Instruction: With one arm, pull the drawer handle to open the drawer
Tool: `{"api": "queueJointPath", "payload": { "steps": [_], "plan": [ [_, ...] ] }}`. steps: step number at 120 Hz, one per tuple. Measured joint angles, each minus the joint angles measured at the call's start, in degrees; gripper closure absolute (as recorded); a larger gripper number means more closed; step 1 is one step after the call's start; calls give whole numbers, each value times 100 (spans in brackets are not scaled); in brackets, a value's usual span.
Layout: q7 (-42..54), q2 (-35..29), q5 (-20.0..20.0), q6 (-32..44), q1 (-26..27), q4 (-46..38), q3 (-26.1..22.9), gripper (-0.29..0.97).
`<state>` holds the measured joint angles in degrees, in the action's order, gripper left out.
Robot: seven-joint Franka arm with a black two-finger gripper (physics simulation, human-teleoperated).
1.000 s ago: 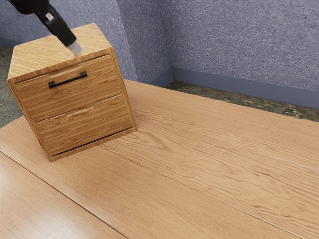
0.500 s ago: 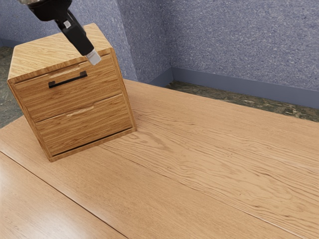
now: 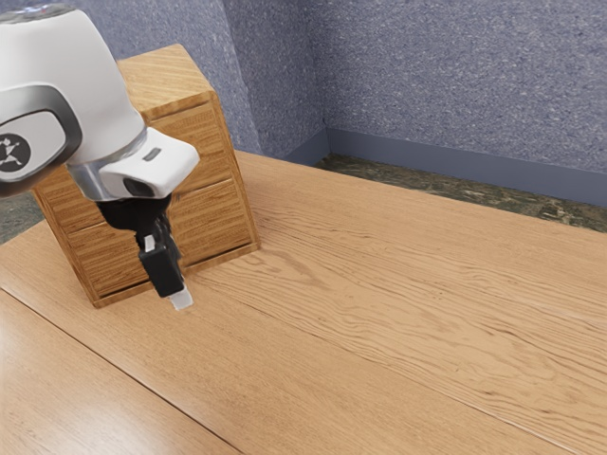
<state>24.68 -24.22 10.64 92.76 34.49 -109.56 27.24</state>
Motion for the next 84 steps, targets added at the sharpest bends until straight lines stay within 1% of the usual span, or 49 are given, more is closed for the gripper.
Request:
{"api": "queueJointPath", "payload": {
  "steps": [9,18,26,34,45,54,69,84],
  "plan": [
    [75,-8,254,62,-196,-25,-6,0],
    [155,-8,629,137,-189,39,89,0],
    [224,-54,956,188,152,114,492,0],
    [295,-166,1307,225,439,253,679,0],
    [380,-207,1645,260,857,506,1022,0],
    [442,-224,1869,278,1067,668,1234,0],
    [532,-244,2233,272,1755,1072,1898,0],
    [604,-380,2537,198,2080,1214,2317,0]
  ]
}}
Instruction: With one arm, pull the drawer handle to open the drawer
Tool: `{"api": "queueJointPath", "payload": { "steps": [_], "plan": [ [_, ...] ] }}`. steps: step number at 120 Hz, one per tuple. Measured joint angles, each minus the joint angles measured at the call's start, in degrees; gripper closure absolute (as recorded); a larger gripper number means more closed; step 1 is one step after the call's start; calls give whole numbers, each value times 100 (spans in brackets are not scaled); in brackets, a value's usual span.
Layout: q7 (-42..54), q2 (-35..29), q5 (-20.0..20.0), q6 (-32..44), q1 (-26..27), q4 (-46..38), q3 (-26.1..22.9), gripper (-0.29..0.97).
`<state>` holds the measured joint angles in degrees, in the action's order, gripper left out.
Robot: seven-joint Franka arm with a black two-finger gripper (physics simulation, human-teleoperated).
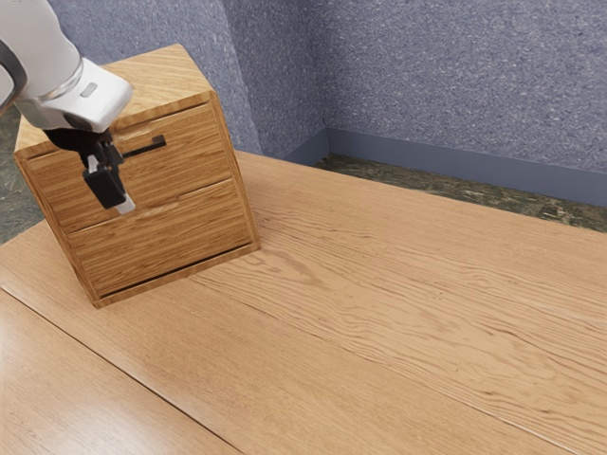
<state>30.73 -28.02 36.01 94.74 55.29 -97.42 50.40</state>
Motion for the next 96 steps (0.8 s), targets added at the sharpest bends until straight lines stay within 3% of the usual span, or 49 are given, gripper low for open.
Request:
{"api": "queueJointPath", "payload": {
  "steps": [19,40,73,96],
  "plan": [
    [60,-24,265,-51,119,14,218,0],
    [104,-57,744,-72,996,328,957,0],
    [153,-322,1310,9,1290,332,1365,0],
    [163,-353,1421,416,1343,179,1524,0]
  ]
}}
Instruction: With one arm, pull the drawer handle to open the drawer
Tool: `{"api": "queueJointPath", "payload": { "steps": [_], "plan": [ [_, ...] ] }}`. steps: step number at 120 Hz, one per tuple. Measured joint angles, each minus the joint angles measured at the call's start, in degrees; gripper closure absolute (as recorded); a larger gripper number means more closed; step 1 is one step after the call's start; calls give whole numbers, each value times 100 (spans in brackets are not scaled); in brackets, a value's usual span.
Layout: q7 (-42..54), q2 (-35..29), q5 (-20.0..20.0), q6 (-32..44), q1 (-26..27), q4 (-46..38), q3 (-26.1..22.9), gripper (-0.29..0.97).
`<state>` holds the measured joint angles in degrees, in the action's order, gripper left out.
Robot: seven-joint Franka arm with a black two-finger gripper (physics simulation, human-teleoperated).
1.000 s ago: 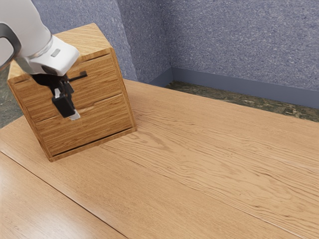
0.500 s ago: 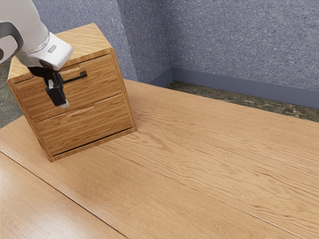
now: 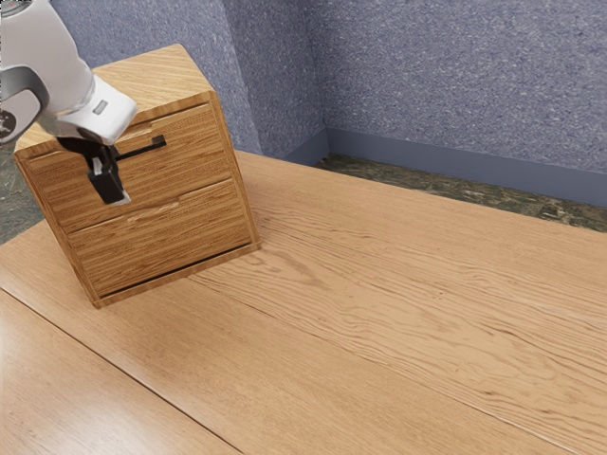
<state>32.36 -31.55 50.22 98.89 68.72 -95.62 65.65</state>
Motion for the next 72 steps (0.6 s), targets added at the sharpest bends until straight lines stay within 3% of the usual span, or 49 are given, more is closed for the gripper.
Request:
{"api": "queueJointPath", "payload": {
  "steps": [72],
  "plan": [
    [-12,-177,315,880,307,21,539,0]
  ]
}}
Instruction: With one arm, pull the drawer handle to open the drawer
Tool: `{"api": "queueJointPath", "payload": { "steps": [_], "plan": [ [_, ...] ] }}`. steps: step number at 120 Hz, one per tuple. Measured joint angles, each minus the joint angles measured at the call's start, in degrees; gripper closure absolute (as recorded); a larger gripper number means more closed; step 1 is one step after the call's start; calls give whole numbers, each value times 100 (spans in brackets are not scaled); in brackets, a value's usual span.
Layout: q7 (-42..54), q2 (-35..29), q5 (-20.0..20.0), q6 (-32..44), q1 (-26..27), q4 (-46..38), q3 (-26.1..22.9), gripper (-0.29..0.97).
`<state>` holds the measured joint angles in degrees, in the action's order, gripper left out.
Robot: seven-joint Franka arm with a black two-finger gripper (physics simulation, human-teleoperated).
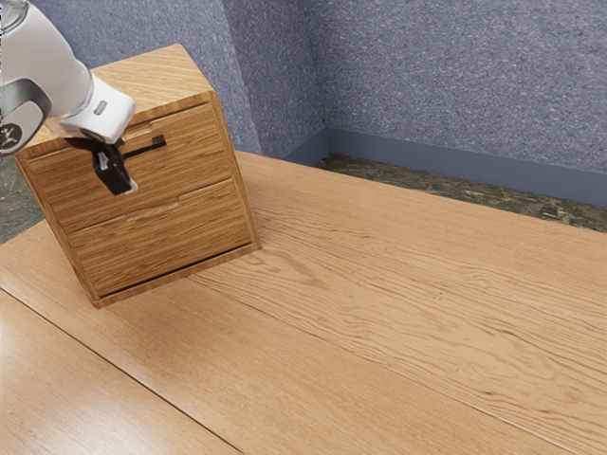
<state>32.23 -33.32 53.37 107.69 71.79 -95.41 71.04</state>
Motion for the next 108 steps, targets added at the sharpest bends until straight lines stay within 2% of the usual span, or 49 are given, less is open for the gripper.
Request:
{"api": "queueJointPath", "payload": {
  "steps": [51,108],
  "plan": [
    [-7,26,401,118,62,-113,93,0],
    [-113,23,321,487,-188,-410,86,0]
  ]
}}
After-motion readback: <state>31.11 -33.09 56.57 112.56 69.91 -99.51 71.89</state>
